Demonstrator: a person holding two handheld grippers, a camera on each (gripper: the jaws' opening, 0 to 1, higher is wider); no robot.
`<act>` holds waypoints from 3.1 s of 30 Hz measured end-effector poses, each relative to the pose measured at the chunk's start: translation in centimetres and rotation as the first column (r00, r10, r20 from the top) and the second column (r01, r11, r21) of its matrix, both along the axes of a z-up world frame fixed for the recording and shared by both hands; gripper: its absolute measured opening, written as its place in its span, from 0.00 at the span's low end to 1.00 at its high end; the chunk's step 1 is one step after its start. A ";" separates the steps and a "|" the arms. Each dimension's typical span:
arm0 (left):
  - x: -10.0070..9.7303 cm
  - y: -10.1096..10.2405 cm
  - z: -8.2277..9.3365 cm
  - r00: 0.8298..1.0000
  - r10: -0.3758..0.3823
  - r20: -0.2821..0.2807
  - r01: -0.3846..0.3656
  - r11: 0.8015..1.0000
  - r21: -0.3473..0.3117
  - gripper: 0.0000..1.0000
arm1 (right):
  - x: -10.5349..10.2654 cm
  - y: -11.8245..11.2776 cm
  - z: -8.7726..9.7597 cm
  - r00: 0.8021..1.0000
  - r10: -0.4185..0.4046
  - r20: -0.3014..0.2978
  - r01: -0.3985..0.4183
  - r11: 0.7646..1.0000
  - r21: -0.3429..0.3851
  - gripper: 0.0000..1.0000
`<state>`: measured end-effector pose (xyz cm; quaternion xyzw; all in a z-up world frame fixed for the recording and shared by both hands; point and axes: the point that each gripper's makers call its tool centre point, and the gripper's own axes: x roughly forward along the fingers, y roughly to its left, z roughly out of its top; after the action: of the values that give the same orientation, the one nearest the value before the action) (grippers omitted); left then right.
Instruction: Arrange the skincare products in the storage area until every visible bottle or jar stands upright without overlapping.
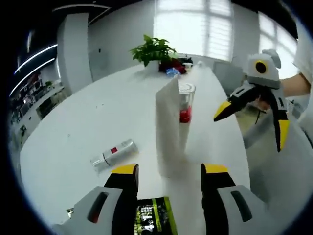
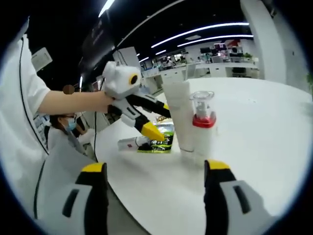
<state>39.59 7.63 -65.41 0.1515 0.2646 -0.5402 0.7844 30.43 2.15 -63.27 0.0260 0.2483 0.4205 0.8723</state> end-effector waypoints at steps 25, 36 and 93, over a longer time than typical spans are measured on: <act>-5.3 5.8 1.3 0.965 0.259 -0.049 -0.262 0.963 -0.067 0.79 | -1.9 -0.3 1.5 1.000 -0.029 0.006 0.029 1.000 0.011 0.82; -7.3 8.4 1.2 0.935 0.348 -0.070 -0.352 0.933 -0.070 0.80 | -2.6 -0.9 1.9 0.999 -0.045 0.018 0.045 0.999 0.002 0.82; -11.0 13.4 1.4 0.816 0.573 -0.079 -0.578 0.815 -0.053 0.79 | 4.6 -9.6 -0.2 0.995 -0.095 0.012 0.096 0.972 -0.214 0.77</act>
<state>28.57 21.01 -64.00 0.0190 0.3010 -0.2917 0.9077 35.05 -7.43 -63.45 -0.0564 0.2901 0.3488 0.8894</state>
